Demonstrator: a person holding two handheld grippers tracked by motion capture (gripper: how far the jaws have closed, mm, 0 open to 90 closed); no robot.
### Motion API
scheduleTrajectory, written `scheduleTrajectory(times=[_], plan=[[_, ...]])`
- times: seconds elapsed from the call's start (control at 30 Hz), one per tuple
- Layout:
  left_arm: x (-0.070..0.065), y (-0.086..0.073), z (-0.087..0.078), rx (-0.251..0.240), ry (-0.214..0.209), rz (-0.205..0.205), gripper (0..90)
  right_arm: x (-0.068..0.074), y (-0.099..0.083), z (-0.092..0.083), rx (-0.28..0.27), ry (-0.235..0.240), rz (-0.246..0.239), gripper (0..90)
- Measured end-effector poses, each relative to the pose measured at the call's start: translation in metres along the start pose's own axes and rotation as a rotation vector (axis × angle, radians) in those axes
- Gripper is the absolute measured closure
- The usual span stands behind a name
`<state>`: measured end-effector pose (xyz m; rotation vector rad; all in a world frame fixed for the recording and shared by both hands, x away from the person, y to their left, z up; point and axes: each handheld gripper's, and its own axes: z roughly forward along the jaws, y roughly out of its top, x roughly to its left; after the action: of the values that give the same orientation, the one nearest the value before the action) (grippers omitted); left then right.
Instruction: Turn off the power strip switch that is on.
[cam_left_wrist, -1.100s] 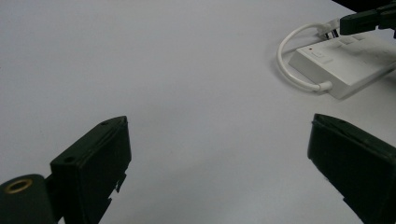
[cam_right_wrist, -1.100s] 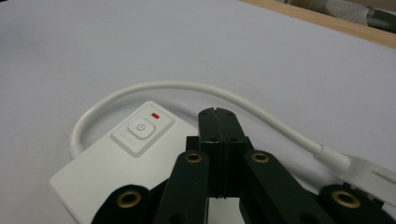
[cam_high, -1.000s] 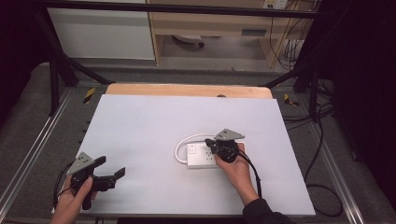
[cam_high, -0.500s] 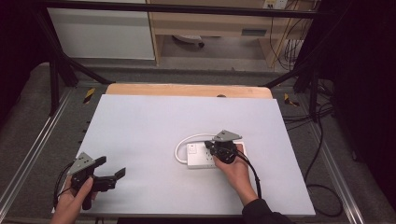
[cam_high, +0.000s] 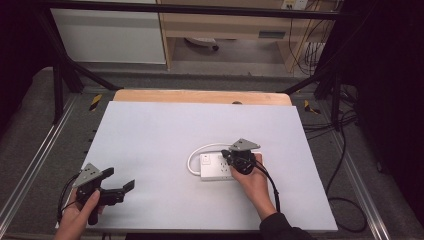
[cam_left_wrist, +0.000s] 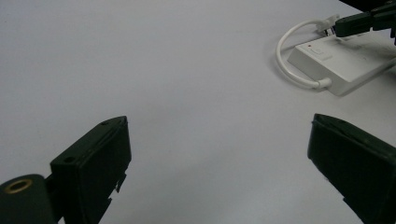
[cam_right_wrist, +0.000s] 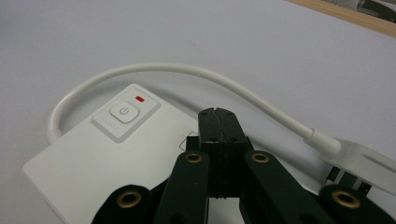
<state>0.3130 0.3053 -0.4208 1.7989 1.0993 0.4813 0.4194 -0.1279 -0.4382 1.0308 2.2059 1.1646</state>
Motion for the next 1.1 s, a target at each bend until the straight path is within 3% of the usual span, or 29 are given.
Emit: scheduleTrajectory(times=[1.1], plan=[[0.0, 0.0, -0.0001, 0.001, 0.003, 0.001, 6.0, -0.0044, -0.0055, -0.001, 0.013, -0.015, 0.022, 90.0]])
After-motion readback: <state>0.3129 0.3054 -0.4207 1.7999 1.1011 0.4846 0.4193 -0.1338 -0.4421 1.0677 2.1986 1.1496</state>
